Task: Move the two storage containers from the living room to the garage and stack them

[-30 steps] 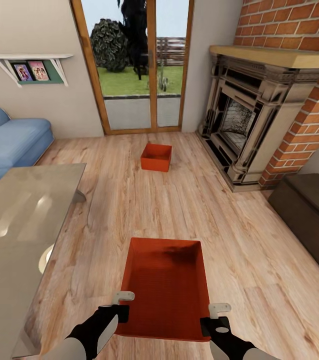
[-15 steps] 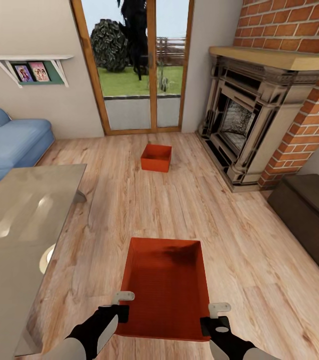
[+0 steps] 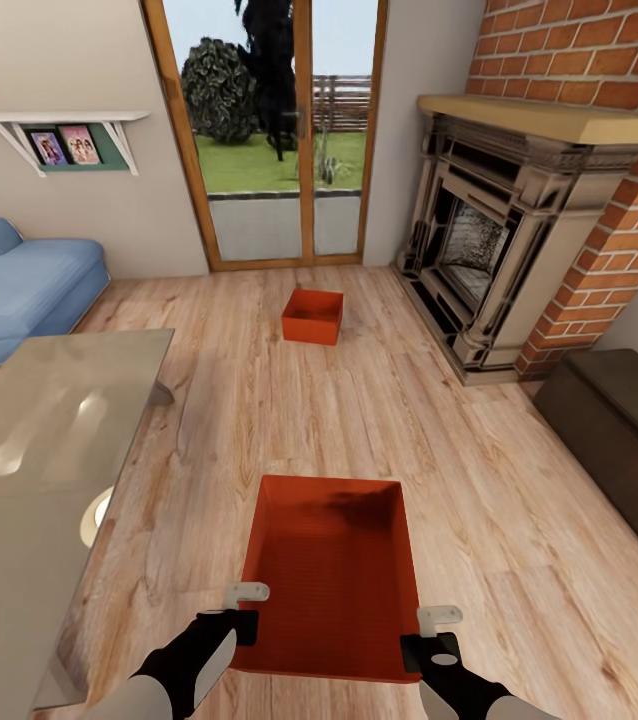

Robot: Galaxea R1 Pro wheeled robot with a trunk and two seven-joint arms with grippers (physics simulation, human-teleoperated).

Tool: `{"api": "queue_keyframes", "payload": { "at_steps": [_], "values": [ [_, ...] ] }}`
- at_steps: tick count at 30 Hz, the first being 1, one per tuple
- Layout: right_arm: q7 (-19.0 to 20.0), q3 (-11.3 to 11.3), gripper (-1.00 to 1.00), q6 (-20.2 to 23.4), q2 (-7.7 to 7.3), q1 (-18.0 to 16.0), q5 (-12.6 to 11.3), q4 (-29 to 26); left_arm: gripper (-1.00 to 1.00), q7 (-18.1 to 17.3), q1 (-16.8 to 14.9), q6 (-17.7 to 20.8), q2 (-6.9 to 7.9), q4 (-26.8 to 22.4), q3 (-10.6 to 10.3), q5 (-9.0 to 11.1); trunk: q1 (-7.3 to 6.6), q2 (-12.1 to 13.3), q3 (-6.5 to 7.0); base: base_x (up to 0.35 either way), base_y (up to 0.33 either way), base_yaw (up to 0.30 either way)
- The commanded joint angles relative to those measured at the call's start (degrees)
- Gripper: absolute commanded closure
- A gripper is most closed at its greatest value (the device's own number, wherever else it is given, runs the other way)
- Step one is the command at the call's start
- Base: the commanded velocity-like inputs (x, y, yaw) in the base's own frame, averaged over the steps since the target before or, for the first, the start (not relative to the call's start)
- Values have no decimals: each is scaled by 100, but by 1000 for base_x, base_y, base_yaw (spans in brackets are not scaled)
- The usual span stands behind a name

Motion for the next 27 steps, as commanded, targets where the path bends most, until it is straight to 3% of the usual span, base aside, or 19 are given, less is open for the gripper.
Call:
{"api": "queue_keyframes", "payload": {
  "at_steps": [1, 6, 27],
  "values": [
    [-67, 85, 100, -38, -42, -6, -90, 17, 100, -79, 0, 20, 8, -6, -211, 186, -20, 34, 11, 0, 0, 0],
    [-71, 82, 100, -38, -42, -6, -90, 17, 100, -79, 0, 20, 8, -6, -211, 186, -130, 234, 101, 0, 0, 0],
    [-73, 82, 100, -47, -47, -6, -90, 17, 100, -79, 1, 20, 8, -13, -211, 186, -130, 234, 101, 0, 0, 0]
  ]
}}
